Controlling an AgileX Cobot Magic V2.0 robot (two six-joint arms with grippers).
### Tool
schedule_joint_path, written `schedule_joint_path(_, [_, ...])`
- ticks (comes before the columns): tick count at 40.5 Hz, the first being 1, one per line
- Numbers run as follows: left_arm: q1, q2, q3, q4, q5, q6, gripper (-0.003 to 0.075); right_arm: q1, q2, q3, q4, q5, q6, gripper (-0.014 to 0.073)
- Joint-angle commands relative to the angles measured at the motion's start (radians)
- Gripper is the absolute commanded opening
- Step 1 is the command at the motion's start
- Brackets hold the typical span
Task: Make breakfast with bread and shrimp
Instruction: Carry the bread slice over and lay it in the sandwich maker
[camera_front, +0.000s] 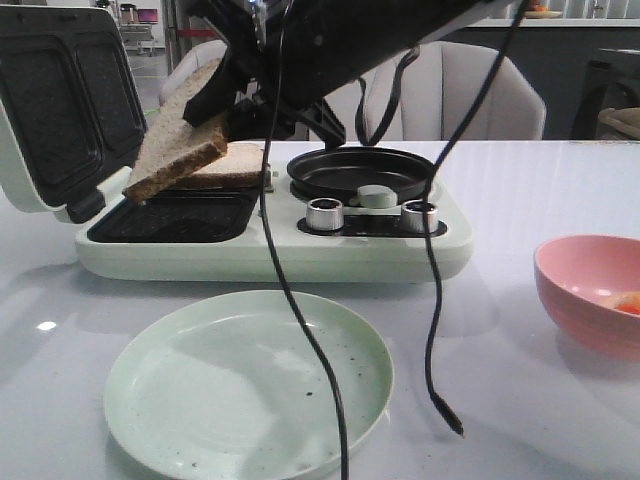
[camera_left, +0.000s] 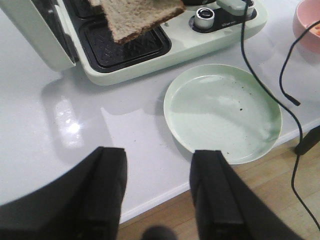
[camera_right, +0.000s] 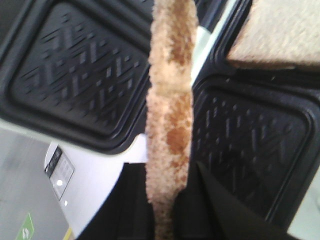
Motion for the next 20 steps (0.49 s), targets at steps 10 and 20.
schedule_joint_path(10, [-0.005, 0.001, -0.027, 0.018, -0.072, -0.002, 0.0362, -0.003, 0.037, -0.109, 0.061, 0.046, -0.008, 0.0533])
schedule_joint_path(20, [-0.005, 0.001, -0.027, 0.018, -0.095, -0.002, 0.0362, -0.038, -0.006, -0.109, -0.055, 0.061, 0.010, 0.0540])
